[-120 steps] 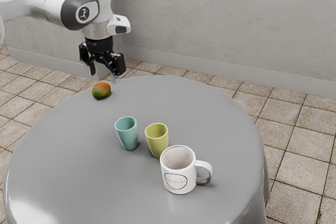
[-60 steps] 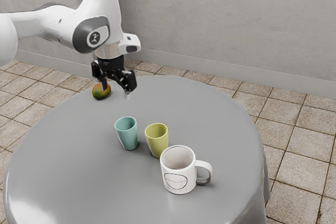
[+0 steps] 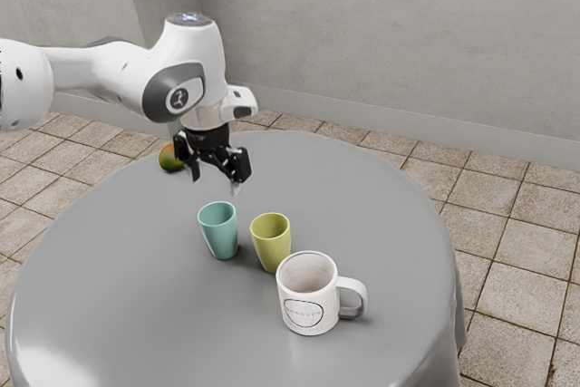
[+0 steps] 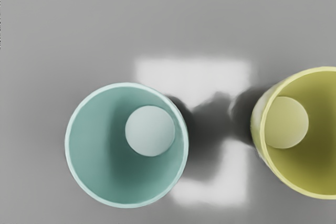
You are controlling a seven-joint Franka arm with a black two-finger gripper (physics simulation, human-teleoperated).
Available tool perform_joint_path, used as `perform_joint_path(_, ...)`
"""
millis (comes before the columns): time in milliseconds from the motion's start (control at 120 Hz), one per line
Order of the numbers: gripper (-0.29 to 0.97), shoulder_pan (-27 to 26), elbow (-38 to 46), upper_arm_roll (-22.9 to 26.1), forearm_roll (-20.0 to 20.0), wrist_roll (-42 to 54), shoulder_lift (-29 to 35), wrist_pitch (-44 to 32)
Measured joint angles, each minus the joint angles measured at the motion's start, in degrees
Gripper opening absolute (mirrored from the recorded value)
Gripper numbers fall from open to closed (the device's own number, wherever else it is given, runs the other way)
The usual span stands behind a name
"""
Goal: Place the left cup onto the right cup
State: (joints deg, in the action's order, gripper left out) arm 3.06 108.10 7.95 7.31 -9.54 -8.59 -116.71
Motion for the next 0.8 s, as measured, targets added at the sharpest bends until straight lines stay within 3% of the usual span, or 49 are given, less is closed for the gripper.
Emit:
perform_joint_path(592, 0.66, 0.81, 2.14, 0.16, -2.54, -2.01, -2.98, -5.07)
perform_joint_path(800, 0.61, 0.81, 2.14, 0.22, -2.63, -2.43, -3.56, -5.61)
